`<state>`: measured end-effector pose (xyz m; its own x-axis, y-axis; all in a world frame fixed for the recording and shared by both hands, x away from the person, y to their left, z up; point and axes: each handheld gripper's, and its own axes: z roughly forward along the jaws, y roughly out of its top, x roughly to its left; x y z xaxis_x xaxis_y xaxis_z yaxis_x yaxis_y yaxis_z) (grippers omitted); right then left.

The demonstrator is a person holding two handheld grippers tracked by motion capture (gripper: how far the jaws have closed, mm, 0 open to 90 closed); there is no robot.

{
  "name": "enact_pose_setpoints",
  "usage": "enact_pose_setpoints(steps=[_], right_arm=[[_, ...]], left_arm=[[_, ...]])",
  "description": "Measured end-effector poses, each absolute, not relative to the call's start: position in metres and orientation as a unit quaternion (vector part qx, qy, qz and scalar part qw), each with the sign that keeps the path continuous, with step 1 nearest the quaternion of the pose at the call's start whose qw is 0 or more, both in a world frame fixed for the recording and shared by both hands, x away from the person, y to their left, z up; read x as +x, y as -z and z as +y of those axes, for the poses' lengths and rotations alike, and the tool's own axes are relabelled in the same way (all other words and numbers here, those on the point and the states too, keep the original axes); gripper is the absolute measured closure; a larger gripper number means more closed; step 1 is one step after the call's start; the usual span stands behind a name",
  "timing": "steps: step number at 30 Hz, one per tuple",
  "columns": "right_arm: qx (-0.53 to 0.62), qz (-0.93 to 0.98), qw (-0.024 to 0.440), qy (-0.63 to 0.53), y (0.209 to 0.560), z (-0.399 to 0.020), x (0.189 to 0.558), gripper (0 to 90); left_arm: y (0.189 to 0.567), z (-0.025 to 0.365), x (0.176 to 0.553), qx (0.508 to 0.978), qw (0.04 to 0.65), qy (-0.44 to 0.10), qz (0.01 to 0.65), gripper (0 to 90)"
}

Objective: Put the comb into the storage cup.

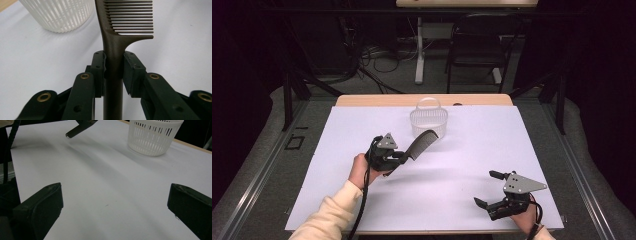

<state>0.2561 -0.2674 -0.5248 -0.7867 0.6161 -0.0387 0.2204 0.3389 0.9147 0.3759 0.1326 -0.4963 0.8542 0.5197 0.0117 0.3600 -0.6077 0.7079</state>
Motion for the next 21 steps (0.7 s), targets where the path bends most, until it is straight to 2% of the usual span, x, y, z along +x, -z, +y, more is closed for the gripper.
enact_pose_setpoints(steps=[21], right_arm=[[0.267,0.796,0.192,-0.509,0.526,-0.267,0.258,0.0]], left_arm=[[0.488,0.147,0.377,0.866,0.397,-0.134,0.273,72.3]])
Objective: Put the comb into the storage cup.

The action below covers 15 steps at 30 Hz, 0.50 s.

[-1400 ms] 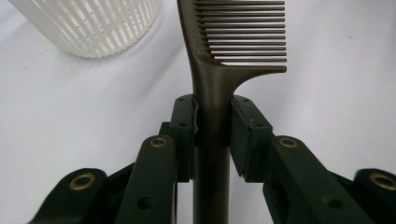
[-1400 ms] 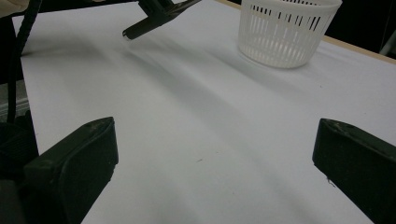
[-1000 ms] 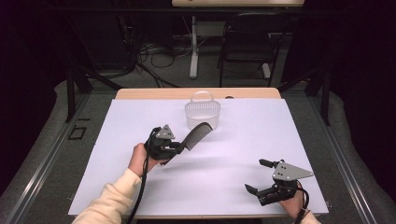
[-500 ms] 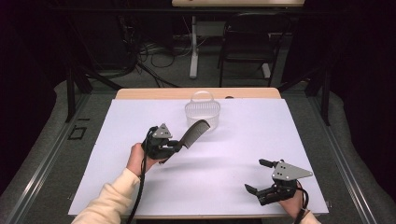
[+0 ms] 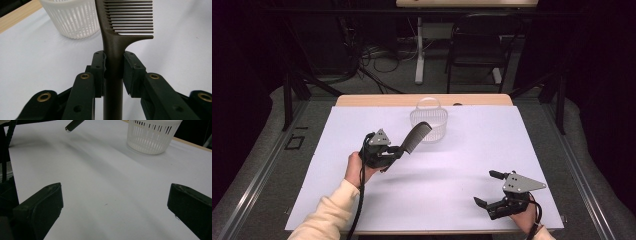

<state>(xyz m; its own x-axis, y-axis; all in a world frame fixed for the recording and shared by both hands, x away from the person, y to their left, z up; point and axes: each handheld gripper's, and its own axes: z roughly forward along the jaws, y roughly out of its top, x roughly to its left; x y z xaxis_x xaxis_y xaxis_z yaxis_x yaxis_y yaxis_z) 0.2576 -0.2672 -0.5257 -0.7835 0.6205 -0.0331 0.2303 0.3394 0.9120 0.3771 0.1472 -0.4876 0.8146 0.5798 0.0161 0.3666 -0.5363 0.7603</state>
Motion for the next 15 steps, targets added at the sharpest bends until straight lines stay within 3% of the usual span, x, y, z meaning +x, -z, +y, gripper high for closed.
enact_pose_setpoints(steps=[15], right_arm=[[0.264,0.797,0.189,-0.509,0.5254,-0.2661,0.2599,0.0]], left_arm=[[0.4875,0.1567,0.3797,0.853,0.405,-0.150,0.294,72.3]])
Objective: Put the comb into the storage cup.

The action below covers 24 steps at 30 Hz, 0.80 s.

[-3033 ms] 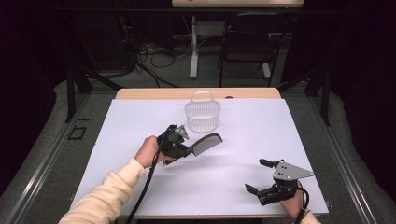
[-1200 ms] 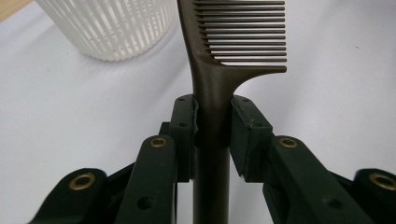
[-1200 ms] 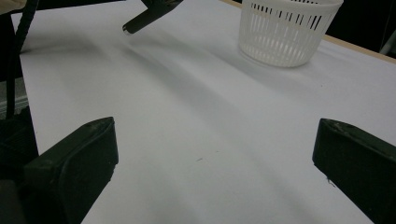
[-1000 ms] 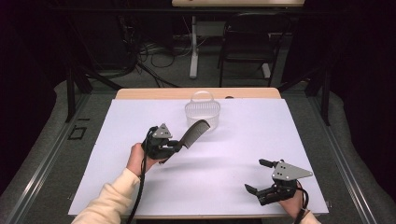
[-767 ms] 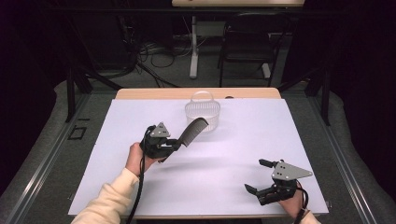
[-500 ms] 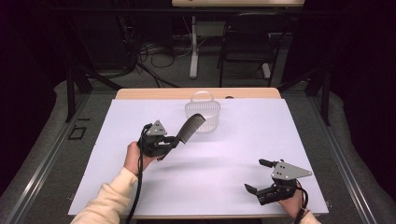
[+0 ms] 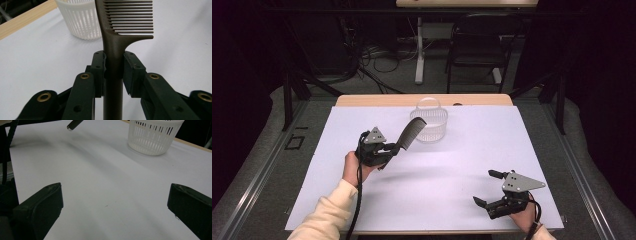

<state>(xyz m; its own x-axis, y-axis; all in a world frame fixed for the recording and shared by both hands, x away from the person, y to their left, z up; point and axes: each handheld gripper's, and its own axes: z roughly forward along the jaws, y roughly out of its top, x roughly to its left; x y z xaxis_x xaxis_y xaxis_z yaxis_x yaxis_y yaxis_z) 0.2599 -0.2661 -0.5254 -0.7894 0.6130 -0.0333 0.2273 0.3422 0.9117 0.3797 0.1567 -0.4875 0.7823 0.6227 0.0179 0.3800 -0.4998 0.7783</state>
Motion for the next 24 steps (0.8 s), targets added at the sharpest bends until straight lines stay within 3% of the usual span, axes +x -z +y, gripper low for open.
enact_pose_setpoints(steps=[24], right_arm=[[0.264,0.797,0.188,-0.509,0.5263,-0.2643,0.2613,0.0]], left_arm=[[0.4834,0.1614,0.3882,0.842,0.414,-0.166,0.303,72.3]])
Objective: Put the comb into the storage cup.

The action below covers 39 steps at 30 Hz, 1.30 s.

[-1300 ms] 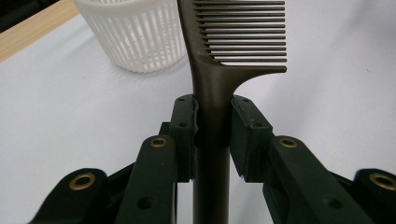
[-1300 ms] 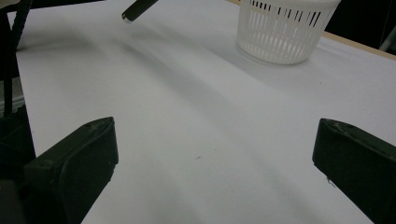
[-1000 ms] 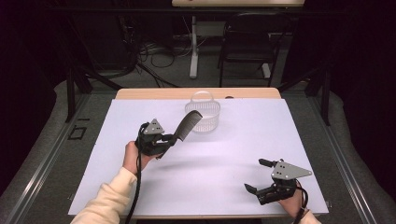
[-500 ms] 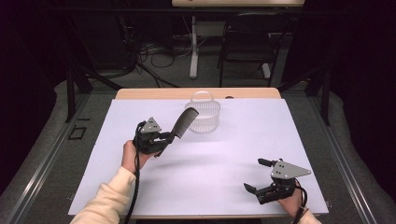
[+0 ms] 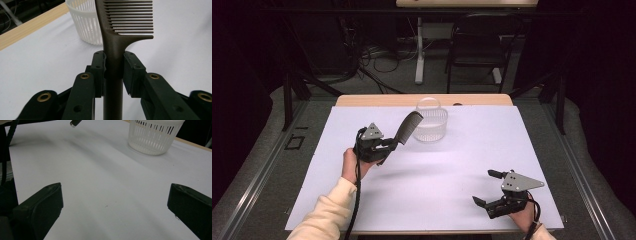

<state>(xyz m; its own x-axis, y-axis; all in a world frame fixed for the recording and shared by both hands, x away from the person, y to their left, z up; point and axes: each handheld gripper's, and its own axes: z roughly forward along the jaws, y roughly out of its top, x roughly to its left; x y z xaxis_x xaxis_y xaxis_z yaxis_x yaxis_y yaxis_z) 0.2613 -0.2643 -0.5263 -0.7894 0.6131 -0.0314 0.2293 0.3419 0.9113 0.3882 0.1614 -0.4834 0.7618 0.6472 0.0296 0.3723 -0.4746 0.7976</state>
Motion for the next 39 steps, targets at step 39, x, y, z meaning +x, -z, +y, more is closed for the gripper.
enact_pose_setpoints(steps=[39], right_arm=[[0.265,0.800,0.189,-0.504,0.527,-0.264,0.262,0.0]], left_arm=[[0.471,0.167,0.410,0.826,0.436,-0.173,0.313,72.3]])
